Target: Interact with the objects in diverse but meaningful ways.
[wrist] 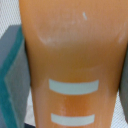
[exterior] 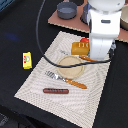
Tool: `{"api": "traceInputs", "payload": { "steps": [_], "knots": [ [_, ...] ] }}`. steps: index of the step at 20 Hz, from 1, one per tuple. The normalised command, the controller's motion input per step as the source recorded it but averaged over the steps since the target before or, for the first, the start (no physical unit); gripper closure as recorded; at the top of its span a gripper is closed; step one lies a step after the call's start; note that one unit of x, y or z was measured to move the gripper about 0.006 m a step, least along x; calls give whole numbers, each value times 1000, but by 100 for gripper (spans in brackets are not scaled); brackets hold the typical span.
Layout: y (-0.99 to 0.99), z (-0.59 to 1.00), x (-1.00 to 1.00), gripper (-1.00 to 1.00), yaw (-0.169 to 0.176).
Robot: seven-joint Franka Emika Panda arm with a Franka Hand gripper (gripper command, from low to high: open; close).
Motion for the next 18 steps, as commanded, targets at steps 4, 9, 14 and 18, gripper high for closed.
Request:
{"api": "traceInputs", "payload": {
  "steps": [4, 9, 14, 18],
  "knots": [
    [262, -159, -756, 100, 84],
    [247, -153, -875, 100, 52],
    [299, -56, -947, 100, 26],
    [325, -10, -977, 100, 16]
  ]
}}
